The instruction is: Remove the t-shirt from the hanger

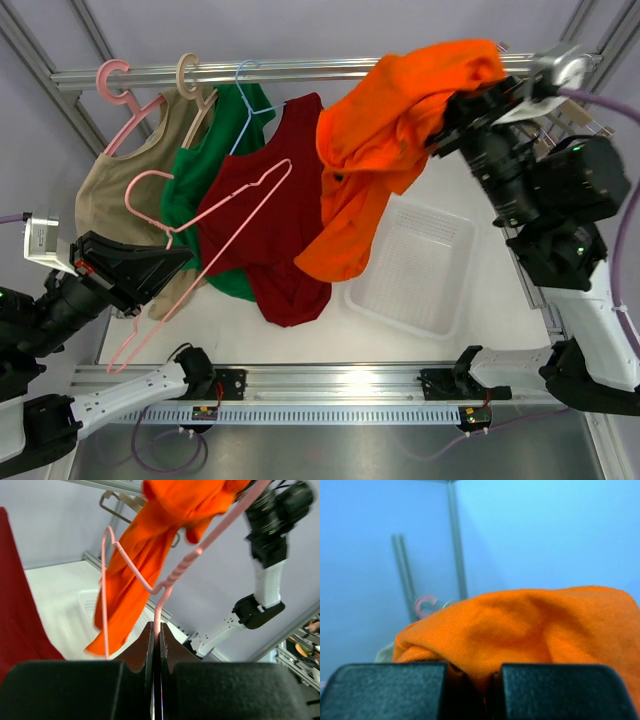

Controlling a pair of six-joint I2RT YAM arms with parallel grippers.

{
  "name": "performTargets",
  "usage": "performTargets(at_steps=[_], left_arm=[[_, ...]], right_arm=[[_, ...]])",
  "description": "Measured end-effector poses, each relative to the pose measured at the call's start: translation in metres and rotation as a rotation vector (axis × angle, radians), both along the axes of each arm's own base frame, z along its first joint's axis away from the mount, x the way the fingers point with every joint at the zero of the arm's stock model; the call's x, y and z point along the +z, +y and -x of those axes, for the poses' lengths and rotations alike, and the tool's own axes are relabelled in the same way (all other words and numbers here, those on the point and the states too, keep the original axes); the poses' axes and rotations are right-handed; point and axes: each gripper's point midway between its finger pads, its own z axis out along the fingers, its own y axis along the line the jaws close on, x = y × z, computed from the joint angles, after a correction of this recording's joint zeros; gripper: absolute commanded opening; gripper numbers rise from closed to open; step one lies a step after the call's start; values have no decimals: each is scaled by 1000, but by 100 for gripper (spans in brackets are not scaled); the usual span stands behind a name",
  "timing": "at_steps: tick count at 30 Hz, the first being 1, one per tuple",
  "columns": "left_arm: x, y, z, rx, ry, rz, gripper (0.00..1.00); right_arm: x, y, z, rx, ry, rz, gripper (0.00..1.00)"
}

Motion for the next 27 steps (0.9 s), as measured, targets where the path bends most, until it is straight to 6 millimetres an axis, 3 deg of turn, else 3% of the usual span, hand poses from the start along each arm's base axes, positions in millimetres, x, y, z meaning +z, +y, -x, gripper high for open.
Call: performTargets(at_steps=[3,4,6,8,10,12,15,16,17,18,21,27], left_arm=[[-3,4,-4,34,0,-15,0],[-4,5,-5,40,1,-20,0],[-9,7,-8,59,7,-39,0],[-10,7,-10,65,11,-44,0],[-12,6,-11,66,14,-49,0],[-14,4,-12,66,18,-55,0],[-16,-1,-15,66,27,-69,0],[-17,-4,-17,66,30,-74,0],[-19,-8,-20,67,36,-83,0],[-23,-12,-23,68,44,-95,0],[-38,-28,-37,79,77,-153,0],[-65,-64,-70,108,127,-281,0]], right_arm=[[46,-33,2,-125,-64,-42,0],[53,-40,0,-158,-71,-44,0],[60,-54,-3,-222,-72,-40,0],[52,-61,-10,-269,-53,-14,0],[22,-63,-25,-311,-2,46,0],[-22,-62,-41,-335,70,112,0],[-105,-61,-70,-373,217,207,0],[-121,-60,-76,-375,250,209,0],[-166,-58,-86,-385,329,260,0],[-196,-56,-90,-387,386,285,0],[-274,-63,-88,-418,537,324,0],[-362,-118,-60,-622,740,227,11]])
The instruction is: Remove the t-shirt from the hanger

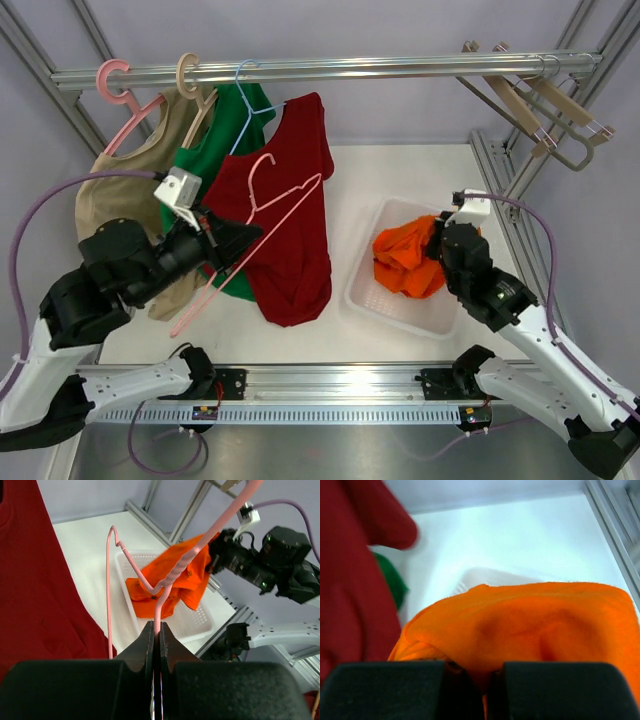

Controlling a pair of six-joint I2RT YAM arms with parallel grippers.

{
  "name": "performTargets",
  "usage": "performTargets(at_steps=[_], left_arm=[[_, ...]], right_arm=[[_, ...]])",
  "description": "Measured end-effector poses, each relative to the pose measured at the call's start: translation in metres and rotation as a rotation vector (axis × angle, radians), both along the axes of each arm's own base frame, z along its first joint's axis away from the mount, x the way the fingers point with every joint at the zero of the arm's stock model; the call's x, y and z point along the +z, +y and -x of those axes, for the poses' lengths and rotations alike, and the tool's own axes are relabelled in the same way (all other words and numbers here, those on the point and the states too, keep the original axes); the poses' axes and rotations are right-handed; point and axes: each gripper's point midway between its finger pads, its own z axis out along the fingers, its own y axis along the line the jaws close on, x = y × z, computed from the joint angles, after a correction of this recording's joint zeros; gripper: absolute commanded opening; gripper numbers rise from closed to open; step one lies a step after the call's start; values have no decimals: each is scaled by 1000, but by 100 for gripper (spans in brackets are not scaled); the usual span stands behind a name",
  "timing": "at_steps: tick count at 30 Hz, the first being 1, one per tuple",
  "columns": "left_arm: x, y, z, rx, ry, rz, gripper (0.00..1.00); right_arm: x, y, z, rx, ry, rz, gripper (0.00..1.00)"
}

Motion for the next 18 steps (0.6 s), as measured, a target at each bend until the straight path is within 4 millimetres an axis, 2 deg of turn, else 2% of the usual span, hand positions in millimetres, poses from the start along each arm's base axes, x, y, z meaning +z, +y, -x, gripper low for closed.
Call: performTargets(at_steps=[1,2,5,7,9,11,12,14,15,17,18], left_arm=[[-3,-5,-6,7,5,-20,0],[-6,-11,-11,13,9,-39,0],[-9,-30,-30,33,13,-86,0],[-12,-45,-44,41,18,-122,0],[-11,-62,-58,48,16,-144,0],[-14,-79,-71,51,17,-173,0],[-15,-87,-78,51,16,-184,0],[-19,-102,-90,51,16,-210,0],[-20,-110,-95,50,13,-216,0],[-21,-121,-105,50,6,-226,0],[-22,-126,-110,48,7,-231,0]], right_arm=[[-18,-7,5,-42,38,-10,15],[-34,-12,9,-75,75,-17,27],[-87,-20,20,-125,198,-2,74],[-113,-25,30,-143,288,42,82],[-120,-27,34,-147,330,59,88],[-113,-26,39,-132,334,40,93],[-102,-23,41,-114,312,8,97],[-71,-24,46,-85,231,-69,97],[-49,-26,52,-71,171,-121,97],[-8,-32,63,-44,58,-215,81],[10,-35,71,-21,1,-262,62]])
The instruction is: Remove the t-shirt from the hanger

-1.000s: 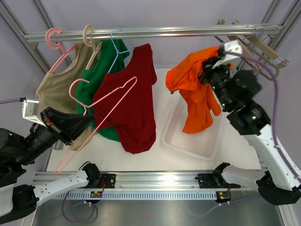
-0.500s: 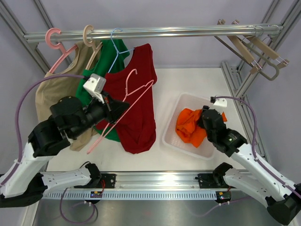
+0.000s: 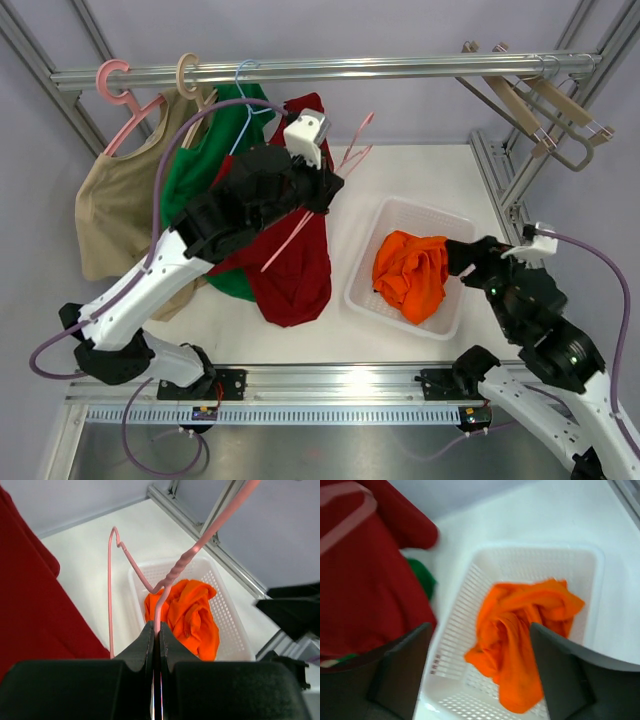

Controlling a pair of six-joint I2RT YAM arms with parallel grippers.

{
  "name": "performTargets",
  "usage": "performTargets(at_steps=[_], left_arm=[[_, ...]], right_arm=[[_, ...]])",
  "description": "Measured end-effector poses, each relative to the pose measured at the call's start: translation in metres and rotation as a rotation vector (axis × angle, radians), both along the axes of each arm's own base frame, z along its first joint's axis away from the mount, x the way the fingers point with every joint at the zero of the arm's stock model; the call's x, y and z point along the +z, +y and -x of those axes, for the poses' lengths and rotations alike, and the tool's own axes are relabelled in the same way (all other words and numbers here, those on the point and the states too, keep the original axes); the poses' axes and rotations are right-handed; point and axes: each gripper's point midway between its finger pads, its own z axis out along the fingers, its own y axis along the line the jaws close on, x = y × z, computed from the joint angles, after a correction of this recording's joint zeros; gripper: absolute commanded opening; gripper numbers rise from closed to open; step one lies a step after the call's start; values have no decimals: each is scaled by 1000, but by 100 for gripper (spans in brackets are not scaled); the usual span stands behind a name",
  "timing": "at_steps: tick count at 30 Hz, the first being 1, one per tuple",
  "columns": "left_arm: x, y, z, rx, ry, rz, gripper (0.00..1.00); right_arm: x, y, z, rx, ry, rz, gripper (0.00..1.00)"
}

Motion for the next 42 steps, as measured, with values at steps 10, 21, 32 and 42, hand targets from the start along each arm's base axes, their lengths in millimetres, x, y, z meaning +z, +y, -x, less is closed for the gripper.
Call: performTargets(at_steps=[10,21,32,42], left_arm=[[40,-59,-99,-16,-45,145,0],[25,-109,-147,-59,-18,211,0],[16,-107,-175,-27,-4,258,0],[14,-111,-180,-46,5,292,0]], right_arm=[[-11,26,24,202,-41,-93,2],[-30,58,28,351,4,-121,3],[-28,64,31,387,0,-132,3],[-28,64,31,388,1,-132,3]])
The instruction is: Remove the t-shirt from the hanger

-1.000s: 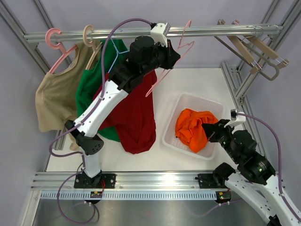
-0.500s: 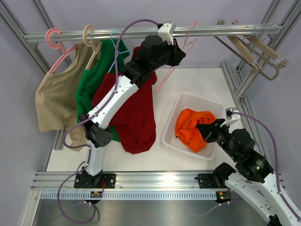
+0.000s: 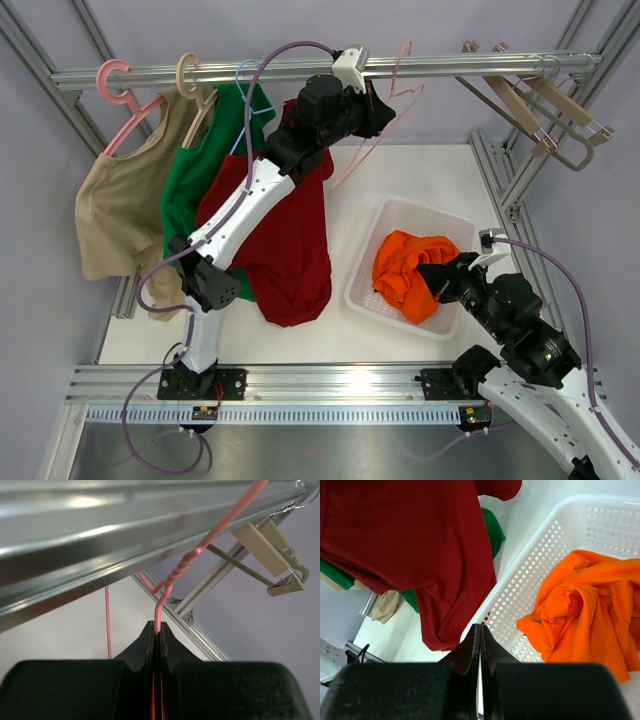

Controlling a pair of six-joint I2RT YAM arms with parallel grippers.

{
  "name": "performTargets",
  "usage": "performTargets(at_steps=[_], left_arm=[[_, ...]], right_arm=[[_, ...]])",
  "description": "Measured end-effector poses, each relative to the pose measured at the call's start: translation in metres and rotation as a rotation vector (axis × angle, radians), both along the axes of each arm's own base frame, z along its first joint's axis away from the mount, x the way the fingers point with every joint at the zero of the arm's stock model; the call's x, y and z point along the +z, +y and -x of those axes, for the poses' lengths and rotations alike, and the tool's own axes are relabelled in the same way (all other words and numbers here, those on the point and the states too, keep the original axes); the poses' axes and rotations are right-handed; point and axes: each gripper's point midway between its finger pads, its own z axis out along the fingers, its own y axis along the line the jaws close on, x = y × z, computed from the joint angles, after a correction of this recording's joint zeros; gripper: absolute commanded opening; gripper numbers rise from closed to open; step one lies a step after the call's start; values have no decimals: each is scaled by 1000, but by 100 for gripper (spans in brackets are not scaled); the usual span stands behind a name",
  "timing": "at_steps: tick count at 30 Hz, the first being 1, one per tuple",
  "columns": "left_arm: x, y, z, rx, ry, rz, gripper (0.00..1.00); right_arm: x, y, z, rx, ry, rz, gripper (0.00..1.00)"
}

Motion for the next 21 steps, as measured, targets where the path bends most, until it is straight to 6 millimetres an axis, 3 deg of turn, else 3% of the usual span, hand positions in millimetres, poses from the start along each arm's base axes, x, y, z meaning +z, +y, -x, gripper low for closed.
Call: performTargets(at_steps=[5,9,10,11,15,18,21], left_arm=[[-34,-7,-4,-12,45,-34,0],[-34,-8,-6,-13,24,-20,0],[-34,-7,-4,-13,26,-21,7],[-33,-6,-3,-14,25,-21,28],[-40,1,5,-21,44,-43,72],[-45,8,13,-23,53,-69,81],[-41,23,27,-21,46,-94,82]], right_arm=[[0,1,0,6,2,0,3],[-1,3,0,11,10,4,3],[-2,3,0,13,11,5,3],[-2,3,0,13,11,5,4],[2,3,0,14,5,1,10],[9,3,0,15,-5,-5,13],[15,5,-2,16,-19,-14,14]])
